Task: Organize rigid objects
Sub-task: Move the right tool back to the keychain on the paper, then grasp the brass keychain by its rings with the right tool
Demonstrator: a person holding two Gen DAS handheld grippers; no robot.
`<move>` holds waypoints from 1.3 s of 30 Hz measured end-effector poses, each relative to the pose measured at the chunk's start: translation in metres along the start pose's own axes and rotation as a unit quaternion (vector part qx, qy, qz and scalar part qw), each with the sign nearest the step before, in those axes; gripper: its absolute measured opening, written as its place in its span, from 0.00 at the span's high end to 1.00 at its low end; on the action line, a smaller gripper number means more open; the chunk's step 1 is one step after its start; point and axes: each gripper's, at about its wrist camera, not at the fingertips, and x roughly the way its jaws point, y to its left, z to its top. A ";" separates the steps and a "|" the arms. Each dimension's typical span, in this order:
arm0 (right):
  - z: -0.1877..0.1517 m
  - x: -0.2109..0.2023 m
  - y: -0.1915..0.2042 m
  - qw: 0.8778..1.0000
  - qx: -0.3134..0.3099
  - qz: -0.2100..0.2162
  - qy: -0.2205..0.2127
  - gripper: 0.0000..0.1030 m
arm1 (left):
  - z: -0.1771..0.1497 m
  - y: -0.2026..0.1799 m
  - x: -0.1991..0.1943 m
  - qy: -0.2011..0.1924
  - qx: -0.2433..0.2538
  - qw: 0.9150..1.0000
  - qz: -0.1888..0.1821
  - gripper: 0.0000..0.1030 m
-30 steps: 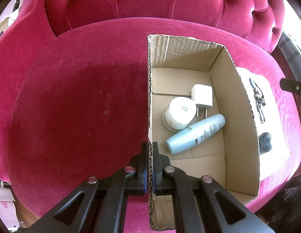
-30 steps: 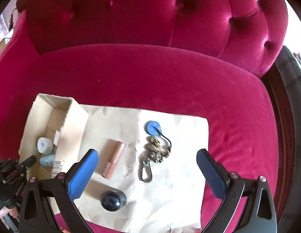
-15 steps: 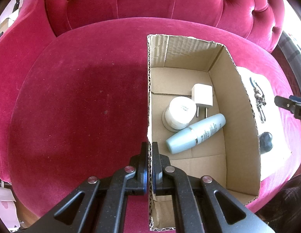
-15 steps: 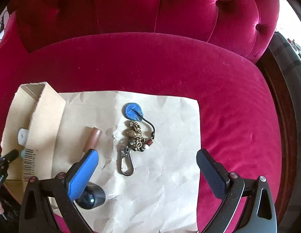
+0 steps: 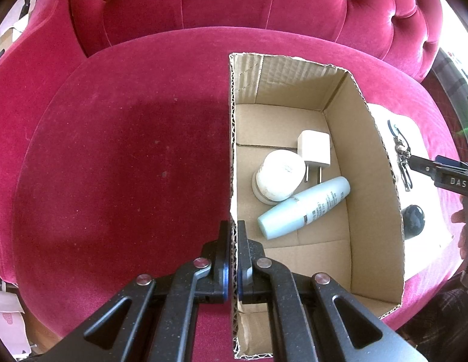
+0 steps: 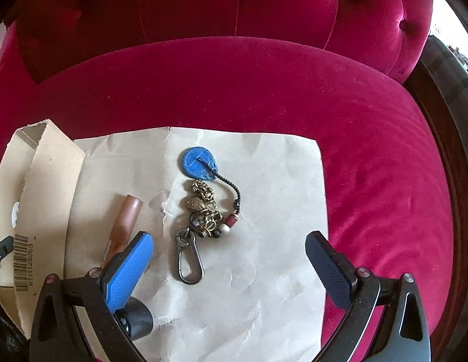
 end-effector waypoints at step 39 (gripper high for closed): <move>0.006 -0.005 0.016 1.000 -0.002 0.031 -0.006 0.87 | 0.001 -0.004 0.001 -0.001 0.001 1.000 0.004 0.97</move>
